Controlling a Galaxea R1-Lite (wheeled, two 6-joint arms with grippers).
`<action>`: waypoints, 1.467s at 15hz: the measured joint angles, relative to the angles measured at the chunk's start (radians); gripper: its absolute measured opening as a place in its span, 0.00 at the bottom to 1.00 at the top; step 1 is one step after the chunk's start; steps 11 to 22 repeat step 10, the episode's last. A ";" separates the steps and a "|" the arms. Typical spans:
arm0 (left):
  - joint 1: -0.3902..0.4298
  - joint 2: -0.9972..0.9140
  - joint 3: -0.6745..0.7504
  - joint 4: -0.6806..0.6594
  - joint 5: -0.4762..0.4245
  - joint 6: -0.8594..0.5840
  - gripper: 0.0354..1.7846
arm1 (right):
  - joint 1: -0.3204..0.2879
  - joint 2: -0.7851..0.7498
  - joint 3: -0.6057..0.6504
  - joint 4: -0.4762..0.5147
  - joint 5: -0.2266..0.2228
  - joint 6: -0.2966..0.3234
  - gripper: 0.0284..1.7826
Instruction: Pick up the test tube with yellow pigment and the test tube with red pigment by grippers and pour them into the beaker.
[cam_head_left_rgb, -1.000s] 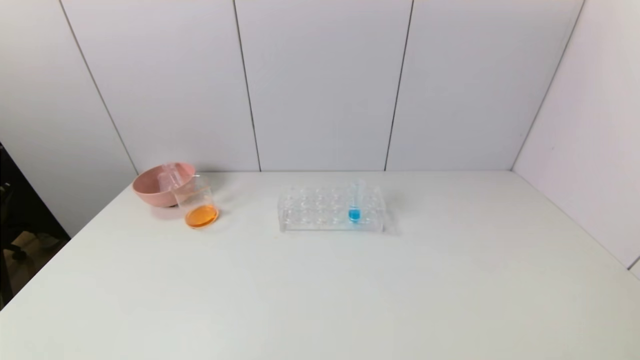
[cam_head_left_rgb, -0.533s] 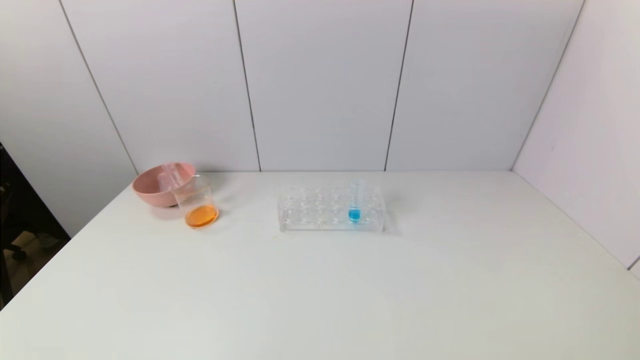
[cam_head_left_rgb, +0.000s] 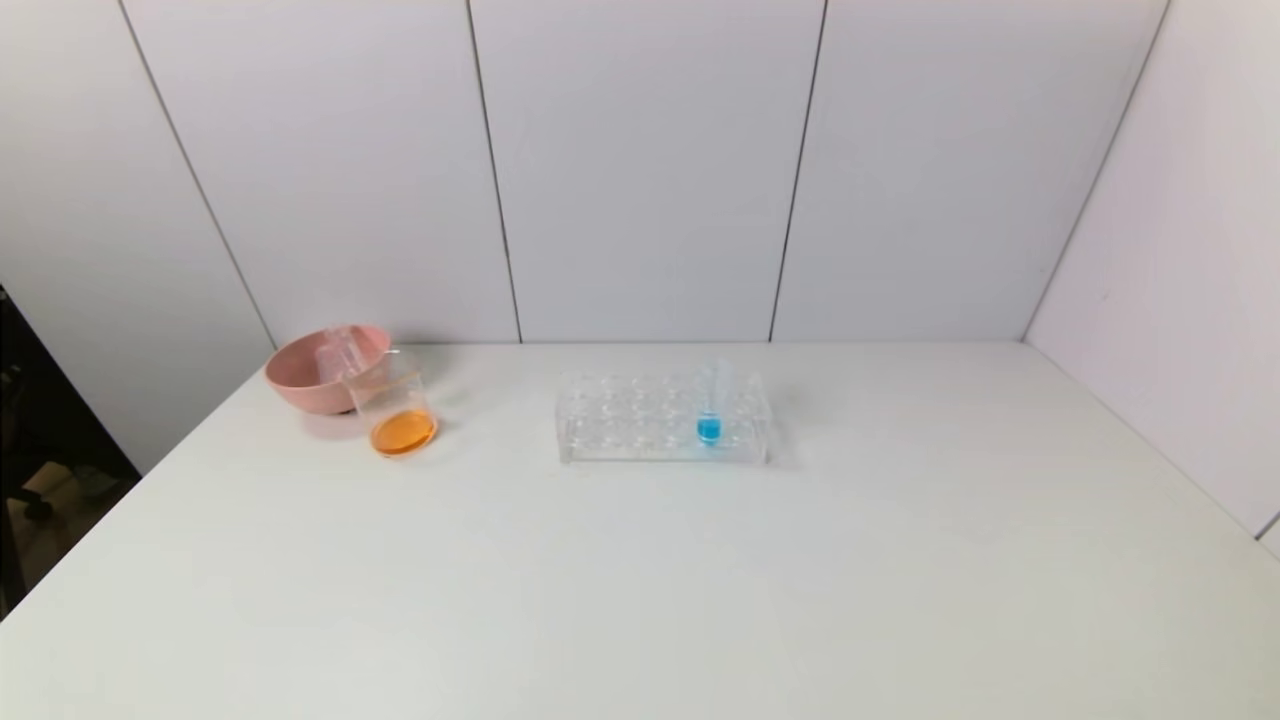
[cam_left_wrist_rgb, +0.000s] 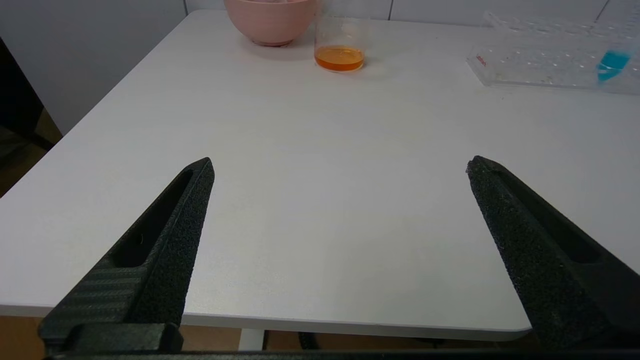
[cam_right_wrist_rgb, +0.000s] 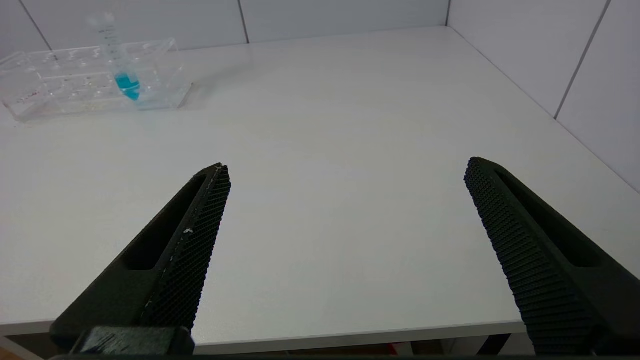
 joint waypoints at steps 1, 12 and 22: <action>0.000 0.000 0.000 0.000 0.000 -0.001 0.99 | 0.000 0.000 0.000 0.000 0.000 0.000 0.96; 0.000 0.000 0.001 -0.001 0.000 -0.001 0.99 | 0.000 0.000 0.000 0.000 0.001 -0.003 0.96; 0.000 0.000 0.001 -0.001 0.000 -0.001 0.99 | 0.000 0.000 0.000 0.000 0.001 -0.003 0.96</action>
